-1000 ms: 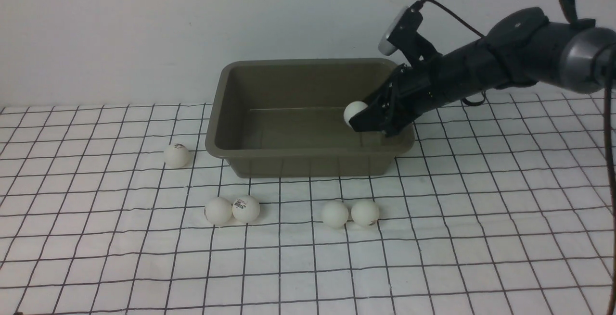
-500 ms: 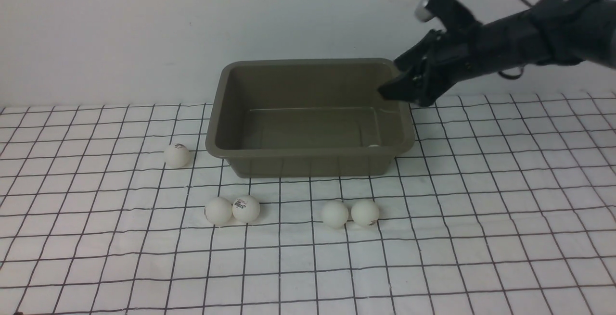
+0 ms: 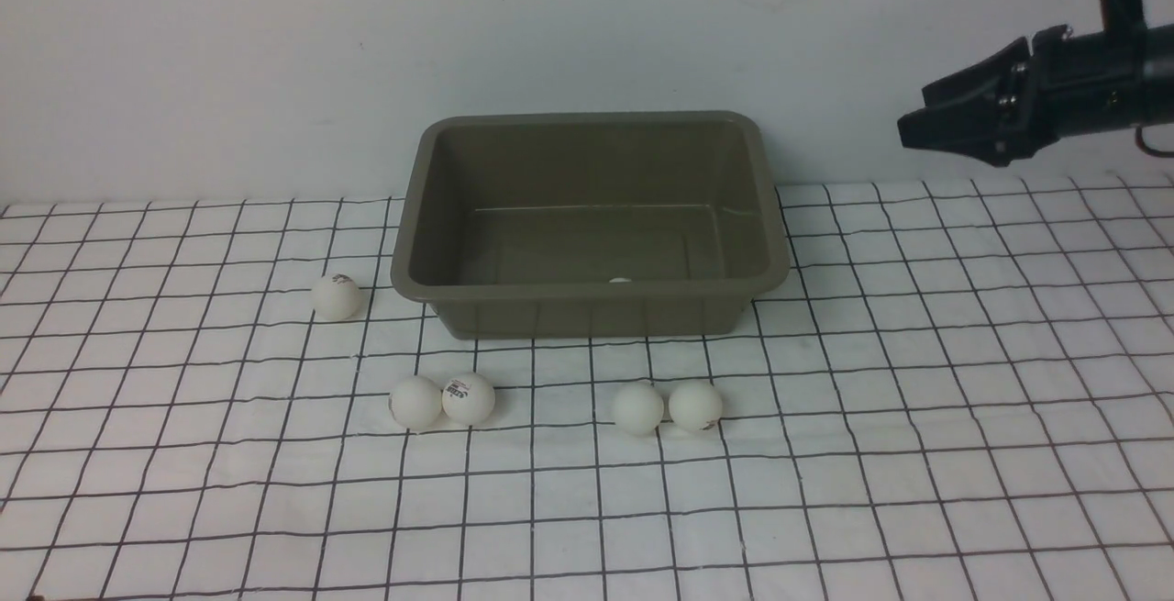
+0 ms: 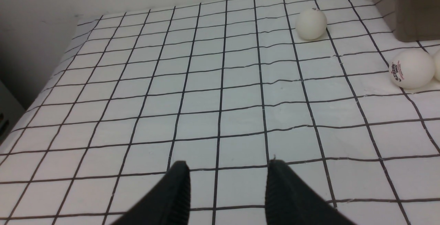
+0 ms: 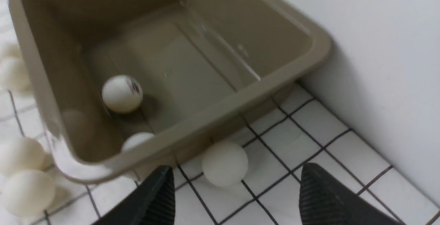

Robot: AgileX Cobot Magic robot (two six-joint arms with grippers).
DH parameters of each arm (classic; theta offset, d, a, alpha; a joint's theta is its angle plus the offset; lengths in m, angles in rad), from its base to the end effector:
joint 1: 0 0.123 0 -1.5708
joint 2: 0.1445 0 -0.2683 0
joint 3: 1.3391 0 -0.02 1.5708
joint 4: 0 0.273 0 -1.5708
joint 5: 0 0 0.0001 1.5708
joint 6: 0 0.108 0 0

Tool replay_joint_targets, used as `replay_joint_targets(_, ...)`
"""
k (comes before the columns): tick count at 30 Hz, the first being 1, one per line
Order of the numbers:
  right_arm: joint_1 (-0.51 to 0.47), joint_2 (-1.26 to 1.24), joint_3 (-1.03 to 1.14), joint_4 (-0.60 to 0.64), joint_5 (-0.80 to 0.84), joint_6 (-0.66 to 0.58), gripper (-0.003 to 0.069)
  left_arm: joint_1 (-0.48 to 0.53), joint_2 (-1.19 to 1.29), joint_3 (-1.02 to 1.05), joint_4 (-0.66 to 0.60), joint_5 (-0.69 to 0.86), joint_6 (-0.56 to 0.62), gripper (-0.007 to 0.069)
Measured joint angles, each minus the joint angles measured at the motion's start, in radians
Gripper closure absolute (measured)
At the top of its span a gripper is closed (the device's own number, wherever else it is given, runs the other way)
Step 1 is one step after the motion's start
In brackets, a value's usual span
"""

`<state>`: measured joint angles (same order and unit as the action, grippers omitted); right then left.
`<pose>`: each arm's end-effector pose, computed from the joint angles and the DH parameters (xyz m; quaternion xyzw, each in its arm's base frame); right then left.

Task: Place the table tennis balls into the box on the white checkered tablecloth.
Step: 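Reach for and grasp a ping pong ball on the table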

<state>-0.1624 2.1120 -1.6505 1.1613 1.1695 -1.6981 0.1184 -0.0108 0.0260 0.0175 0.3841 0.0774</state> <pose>0.4648 0.0163 0.1972 -0.4315 0.7455 0.2944 0.4139 0.1069 0.0134 0.1651 -0.0119 0.8083 0.0649 0.5851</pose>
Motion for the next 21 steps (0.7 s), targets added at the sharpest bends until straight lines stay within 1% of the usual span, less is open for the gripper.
replay_joint_targets(5, 0.063, 0.053, 0.0, -0.056, -0.117, -0.015, 0.0211, 0.0, 0.0, 0.0, 0.0, 0.0, 0.0, 0.0346)
replay_joint_targets(9, 0.095, 0.087, 0.0, -0.062, -0.152, -0.061, 0.02, 0.0, 0.0, 0.0, 0.0, 0.0, 0.0, 0.0346)
replay_joint_targets(15, 0.105, 0.124, 0.0, -0.047, -0.154, -0.13, 0.02, 0.0, 0.0, 0.0, 0.0, 0.0, 0.0, 0.0346)
replay_joint_targets(21, 0.106, 0.155, 0.0, 0.001, -0.124, -0.206, 0.02, 0.0, 0.0, 0.0, 0.0, 0.0, 0.0, 0.0346)
